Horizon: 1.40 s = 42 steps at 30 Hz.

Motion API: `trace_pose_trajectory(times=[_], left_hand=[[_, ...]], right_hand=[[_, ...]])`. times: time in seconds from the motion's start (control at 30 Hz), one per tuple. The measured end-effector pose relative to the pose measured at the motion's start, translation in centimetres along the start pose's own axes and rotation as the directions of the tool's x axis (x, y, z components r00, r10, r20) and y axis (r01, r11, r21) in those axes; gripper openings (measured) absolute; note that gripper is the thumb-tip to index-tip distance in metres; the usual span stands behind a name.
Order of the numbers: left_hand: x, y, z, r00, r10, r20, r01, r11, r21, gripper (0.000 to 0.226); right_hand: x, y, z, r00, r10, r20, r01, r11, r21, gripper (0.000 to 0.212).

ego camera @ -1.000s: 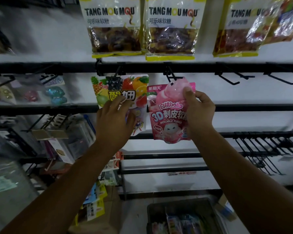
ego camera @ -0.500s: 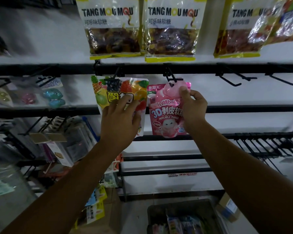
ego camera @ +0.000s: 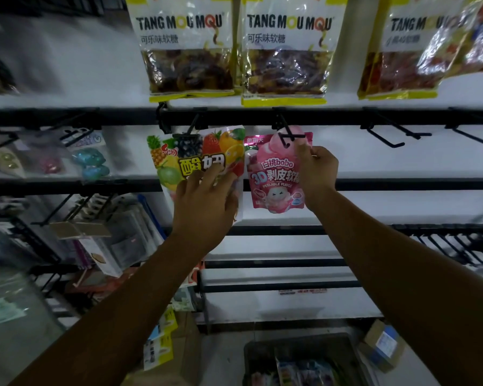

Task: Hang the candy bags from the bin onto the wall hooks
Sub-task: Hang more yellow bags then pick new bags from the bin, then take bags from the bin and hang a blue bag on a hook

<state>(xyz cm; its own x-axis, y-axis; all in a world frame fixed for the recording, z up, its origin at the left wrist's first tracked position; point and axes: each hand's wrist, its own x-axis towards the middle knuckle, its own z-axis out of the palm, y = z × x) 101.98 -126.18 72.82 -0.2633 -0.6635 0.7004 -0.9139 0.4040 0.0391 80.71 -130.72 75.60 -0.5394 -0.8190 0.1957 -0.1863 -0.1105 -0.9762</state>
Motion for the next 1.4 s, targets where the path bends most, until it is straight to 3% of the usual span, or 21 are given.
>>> trace_pose_trajectory(times=[0.2, 0.3, 0.5, 0.7, 0.83, 1.1, 1.4], left_hand=[[-0.6, 0.5, 0.3, 0.998, -0.015, 0.064, 0.013, 1.0, 0.023, 0.039], [-0.8, 0.9, 0.5, 0.991, -0.035, 0.13, 0.03, 0.999, 0.041, 0.043], [-1.5, 2.1, 1.2, 0.982, -0.033, 0.188, 0.02, 0.997, 0.069, 0.043], [-2.3, 4.6, 2.3, 0.943, -0.086, 0.322, 0.062, 0.994, 0.086, 0.044], [-2.8, 7.1, 3.2, 0.93, -0.084, 0.357, 0.044, 0.992, 0.116, 0.046], [-5.4, 12.7, 7.4, 0.884, -0.069, 0.462, 0.035, 0.996, 0.083, 0.044], [-11.8, 18.7, 13.6, 0.743, -0.052, 0.668, 0.03, 0.999, 0.044, 0.046]], right_hand=[[-0.5, 0.8, -1.3, 0.995, -0.095, 0.032, 0.1, 0.972, -0.215, 0.033], [-1.3, 1.2, -2.3, 0.995, -0.101, 0.025, 0.103, 0.924, -0.368, 0.038], [-2.9, 2.9, -3.7, 0.959, -0.208, 0.19, 0.282, 0.675, -0.682, 0.033], [-4.5, 4.8, -5.5, 0.878, -0.212, 0.43, 0.479, 0.419, -0.771, 0.043], [-4.8, 6.8, -6.6, 0.862, -0.092, 0.499, 0.501, 0.311, -0.807, 0.053], [-5.3, 12.6, -11.4, 0.81, 0.107, 0.576, 0.522, 0.315, -0.793, 0.052], [-7.8, 20.5, -16.5, 0.768, 0.301, 0.566, 0.484, 0.307, -0.819, 0.055]])
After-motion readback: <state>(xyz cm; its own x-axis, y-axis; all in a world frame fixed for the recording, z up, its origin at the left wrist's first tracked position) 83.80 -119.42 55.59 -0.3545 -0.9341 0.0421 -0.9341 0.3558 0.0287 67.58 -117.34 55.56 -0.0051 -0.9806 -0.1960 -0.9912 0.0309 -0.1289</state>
